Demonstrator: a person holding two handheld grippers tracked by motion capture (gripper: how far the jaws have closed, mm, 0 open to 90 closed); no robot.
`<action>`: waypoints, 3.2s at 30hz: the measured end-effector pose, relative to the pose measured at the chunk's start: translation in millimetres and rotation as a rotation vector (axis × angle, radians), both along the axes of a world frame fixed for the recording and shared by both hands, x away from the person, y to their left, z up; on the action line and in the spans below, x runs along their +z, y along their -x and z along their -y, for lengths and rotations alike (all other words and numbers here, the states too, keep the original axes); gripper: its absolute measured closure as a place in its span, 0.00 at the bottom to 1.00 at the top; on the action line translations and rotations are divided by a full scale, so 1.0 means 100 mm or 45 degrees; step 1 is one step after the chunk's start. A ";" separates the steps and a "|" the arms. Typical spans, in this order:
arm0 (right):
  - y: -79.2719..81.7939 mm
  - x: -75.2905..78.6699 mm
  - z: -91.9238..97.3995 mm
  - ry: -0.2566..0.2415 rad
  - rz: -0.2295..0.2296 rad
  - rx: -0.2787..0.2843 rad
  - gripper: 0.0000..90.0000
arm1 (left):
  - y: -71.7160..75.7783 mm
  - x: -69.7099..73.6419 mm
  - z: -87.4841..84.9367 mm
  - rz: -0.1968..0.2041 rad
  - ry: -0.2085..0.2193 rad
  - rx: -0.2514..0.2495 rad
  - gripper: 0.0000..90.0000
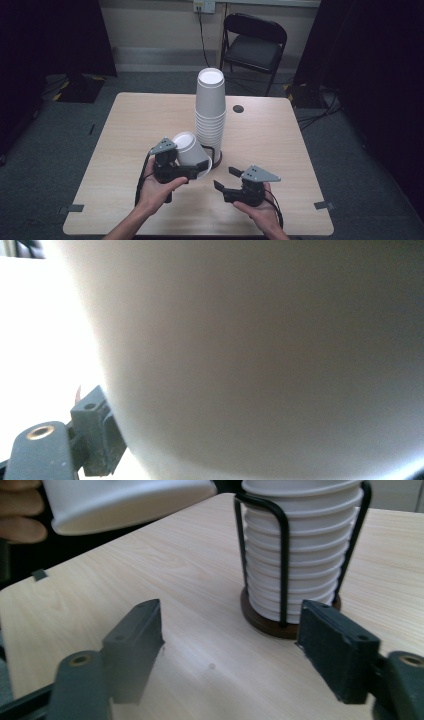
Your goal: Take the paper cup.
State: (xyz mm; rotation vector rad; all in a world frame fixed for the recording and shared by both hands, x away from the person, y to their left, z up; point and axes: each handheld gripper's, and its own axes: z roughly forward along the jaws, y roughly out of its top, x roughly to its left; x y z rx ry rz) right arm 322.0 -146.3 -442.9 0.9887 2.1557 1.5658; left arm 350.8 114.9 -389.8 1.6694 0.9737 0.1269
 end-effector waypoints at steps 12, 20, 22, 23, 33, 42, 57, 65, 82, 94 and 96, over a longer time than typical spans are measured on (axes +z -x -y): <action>0.07 -0.05 -0.08 0.014 0.080 0.032 0.35 | -0.03 -0.28 0.04 -0.226 0.096 -0.039 0.14; 0.13 -0.10 -0.14 0.050 0.202 0.071 0.43 | -0.03 -0.31 0.06 -0.322 0.146 -0.063 0.14; 0.14 -0.09 -0.14 0.049 0.225 0.073 0.44 | -0.04 -0.33 0.06 -0.346 0.164 -0.077 0.14; 0.14 -0.09 -0.14 0.048 0.232 0.071 0.45 | -0.04 -0.33 0.06 -0.353 0.172 -0.080 0.14; 0.16 -0.08 -0.15 0.041 0.281 0.085 0.56 | -0.05 -0.41 0.08 -0.473 0.225 -0.099 0.15; 0.12 -0.12 -0.15 0.030 0.304 0.076 0.63 | -0.03 -0.42 0.11 -0.525 0.274 -0.099 0.15; 0.02 -0.07 -0.27 -0.018 0.340 0.019 0.72 | -0.02 -0.39 0.13 -0.569 0.329 -0.110 0.15; 0.02 -0.10 -0.29 -0.035 0.377 0.004 0.78 | 0.01 -0.39 0.18 -0.561 0.329 -0.139 0.14; 0.02 -0.10 -0.24 -0.027 0.370 -0.021 0.94 | -0.04 -0.38 0.14 -0.371 0.344 -0.123 0.08; 0.06 -0.09 -0.27 -0.028 0.324 0.046 0.95 | -0.10 -0.31 -0.03 -0.289 0.363 -0.043 0.10; 0.08 -0.08 -0.27 -0.022 0.324 0.061 0.95 | -0.11 -0.29 -0.07 -0.277 0.365 -0.013 0.14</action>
